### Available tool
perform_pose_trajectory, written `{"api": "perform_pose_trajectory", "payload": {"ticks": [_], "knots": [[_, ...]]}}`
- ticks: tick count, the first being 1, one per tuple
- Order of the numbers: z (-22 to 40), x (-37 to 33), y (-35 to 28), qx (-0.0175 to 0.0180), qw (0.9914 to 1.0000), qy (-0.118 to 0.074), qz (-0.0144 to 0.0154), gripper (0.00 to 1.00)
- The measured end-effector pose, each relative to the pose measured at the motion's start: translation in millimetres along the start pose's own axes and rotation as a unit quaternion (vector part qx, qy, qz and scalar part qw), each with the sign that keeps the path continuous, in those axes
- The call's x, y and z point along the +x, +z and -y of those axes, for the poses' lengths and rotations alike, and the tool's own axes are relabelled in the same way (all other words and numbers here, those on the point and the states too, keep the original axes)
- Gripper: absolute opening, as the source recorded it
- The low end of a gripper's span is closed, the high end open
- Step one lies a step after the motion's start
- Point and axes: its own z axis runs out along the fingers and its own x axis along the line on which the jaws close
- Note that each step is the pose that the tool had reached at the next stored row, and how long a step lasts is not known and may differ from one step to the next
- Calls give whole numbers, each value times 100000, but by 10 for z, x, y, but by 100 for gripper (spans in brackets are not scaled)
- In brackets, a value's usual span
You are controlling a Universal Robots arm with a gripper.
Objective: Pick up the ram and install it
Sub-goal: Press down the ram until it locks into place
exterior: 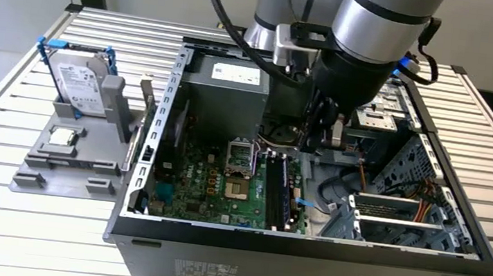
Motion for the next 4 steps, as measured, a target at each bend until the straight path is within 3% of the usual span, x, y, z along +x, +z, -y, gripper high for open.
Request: {"api": "perform_pose_trajectory", "payload": {"ticks": [4], "knots": [[0,0,-1,4,100000,0,-10,0]]}}
